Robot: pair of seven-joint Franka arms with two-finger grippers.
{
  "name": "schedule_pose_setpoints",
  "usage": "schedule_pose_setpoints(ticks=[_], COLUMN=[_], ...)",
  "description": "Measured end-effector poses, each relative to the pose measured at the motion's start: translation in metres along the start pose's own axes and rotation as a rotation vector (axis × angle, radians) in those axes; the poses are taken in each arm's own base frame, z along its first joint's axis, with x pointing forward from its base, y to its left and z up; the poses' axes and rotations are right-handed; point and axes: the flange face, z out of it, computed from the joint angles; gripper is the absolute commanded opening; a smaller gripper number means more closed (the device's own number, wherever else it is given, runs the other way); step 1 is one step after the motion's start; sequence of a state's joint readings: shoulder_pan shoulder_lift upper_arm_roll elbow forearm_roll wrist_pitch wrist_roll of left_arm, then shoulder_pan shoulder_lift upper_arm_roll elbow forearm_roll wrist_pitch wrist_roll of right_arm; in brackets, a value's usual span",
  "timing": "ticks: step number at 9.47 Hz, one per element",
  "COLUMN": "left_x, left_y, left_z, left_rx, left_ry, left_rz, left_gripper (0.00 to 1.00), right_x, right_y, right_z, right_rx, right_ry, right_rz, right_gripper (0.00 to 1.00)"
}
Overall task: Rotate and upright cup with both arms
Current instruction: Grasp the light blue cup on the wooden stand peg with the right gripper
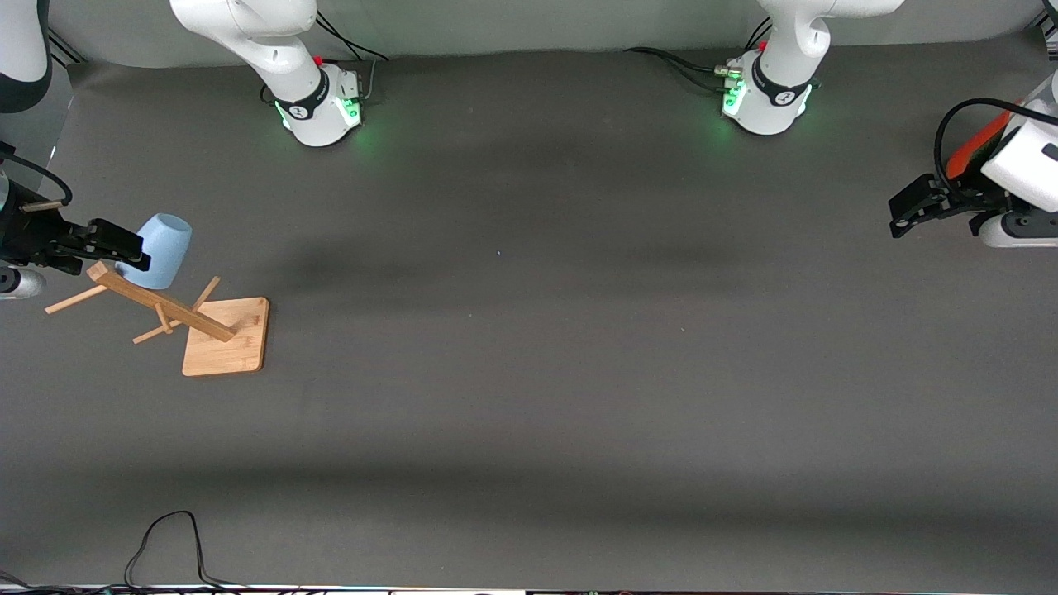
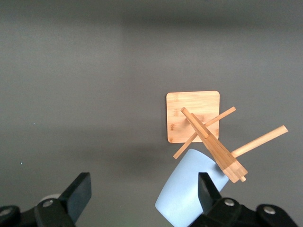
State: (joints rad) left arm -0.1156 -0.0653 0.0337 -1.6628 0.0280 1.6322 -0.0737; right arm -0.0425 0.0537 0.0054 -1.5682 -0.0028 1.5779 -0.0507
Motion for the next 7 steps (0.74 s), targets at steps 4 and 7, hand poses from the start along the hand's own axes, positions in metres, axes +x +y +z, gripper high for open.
schedule_pose_setpoints(ticks=[4,7], left_x=[0.000,-0.002], left_y=[0.001,0.001], left_z=[-0.006,-0.004], left_rx=[-0.001,0.001], left_ry=[0.008,-0.011], left_rz=[0.001,0.001], left_gripper=[1.00,1.00], right_x=[-0.017,-0.034], right_y=[0.036,0.057], right_z=[-0.007,-0.012], right_rx=[0.000,-0.003], right_ry=[-0.040,-0.059], right_rz=[0.103,0.465], right_gripper=[1.00,1.00])
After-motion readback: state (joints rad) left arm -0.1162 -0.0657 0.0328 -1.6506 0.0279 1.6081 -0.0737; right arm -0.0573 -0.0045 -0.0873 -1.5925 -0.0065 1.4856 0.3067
